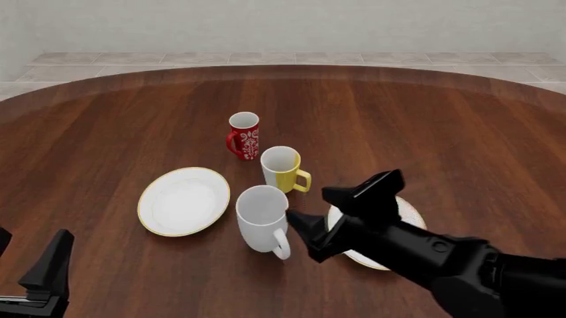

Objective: Put the white mug on the left plate.

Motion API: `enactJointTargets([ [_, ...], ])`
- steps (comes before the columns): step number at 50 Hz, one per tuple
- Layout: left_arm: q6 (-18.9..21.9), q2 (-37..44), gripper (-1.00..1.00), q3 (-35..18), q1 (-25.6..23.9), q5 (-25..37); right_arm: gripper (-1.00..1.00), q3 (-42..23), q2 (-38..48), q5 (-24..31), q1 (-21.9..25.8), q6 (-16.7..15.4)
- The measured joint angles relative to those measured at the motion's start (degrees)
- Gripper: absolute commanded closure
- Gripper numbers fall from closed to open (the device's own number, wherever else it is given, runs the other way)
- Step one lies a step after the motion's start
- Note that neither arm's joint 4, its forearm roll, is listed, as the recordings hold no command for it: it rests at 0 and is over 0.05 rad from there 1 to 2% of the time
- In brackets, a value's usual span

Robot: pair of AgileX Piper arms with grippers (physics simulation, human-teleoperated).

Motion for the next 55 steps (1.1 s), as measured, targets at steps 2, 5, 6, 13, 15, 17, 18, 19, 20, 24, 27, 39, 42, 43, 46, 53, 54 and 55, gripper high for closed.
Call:
enactJointTargets([
  [2,0.0,0.0,-1.0,0.02,-0.04,0.0,-1.0,-0.06,0.49,-0.25,0.1,0.07],
  [5,0.0,0.0,-1.0,0.04,-0.11,0.02,-1.0,-0.16,1.19,-0.6,0.21,0.16],
  [6,0.0,0.0,-1.0,0.04,-0.12,0.03,-1.0,-0.18,1.41,-0.72,0.24,0.19],
  [13,-0.01,0.0,-1.0,0.07,-0.25,0.1,-1.0,-0.26,3.09,-1.65,0.4,0.5],
  [15,-0.01,0.0,-1.0,0.09,-0.29,0.11,-1.0,-0.29,3.6,-1.93,0.45,0.58],
  [17,-0.01,0.0,-1.0,0.1,-0.32,0.13,-1.0,-0.33,4.08,-2.19,0.48,0.69],
  [18,-0.01,0.0,-1.0,0.11,-0.33,0.13,-1.0,-0.35,4.31,-2.31,0.51,0.74],
  [19,-0.02,0.0,-1.0,0.11,-0.34,0.14,-1.0,-0.37,4.54,-2.43,0.54,0.8],
  [20,-0.02,0.0,-1.0,0.11,-0.35,0.15,-1.0,-0.4,4.77,-2.55,0.57,0.84],
  [24,-0.04,0.0,-1.0,0.13,-0.35,0.16,-1.0,-0.45,5.72,-3.1,0.69,0.98],
  [27,-0.04,0.0,-1.0,0.14,-0.36,0.16,-1.0,-0.46,6.42,-3.52,0.76,1.06],
  [39,-0.09,0.0,-1.0,0.18,-0.41,0.15,-1.0,-0.47,8.87,-5.11,1.15,1.26],
  [42,-0.09,0.0,-1.0,0.19,-0.41,0.15,-1.0,-0.48,9.43,-5.49,1.23,1.31],
  [43,-0.09,0.0,-1.0,0.2,-0.41,0.15,-1.0,-0.48,9.64,-5.64,1.24,1.32],
  [46,-0.1,0.0,-1.0,0.22,-0.43,0.15,-1.0,-0.44,10.27,-6.08,1.25,1.36],
  [53,-0.08,0.01,-1.0,0.26,-0.46,0.18,-1.0,-0.42,11.82,-7.14,1.3,1.51],
  [54,-0.08,0.01,-1.0,0.26,-0.46,0.18,-1.0,-0.42,12.04,-7.28,1.31,1.54],
  [55,-0.08,0.01,-1.0,0.26,-0.46,0.19,-1.0,-0.43,12.25,-7.41,1.31,1.56],
])
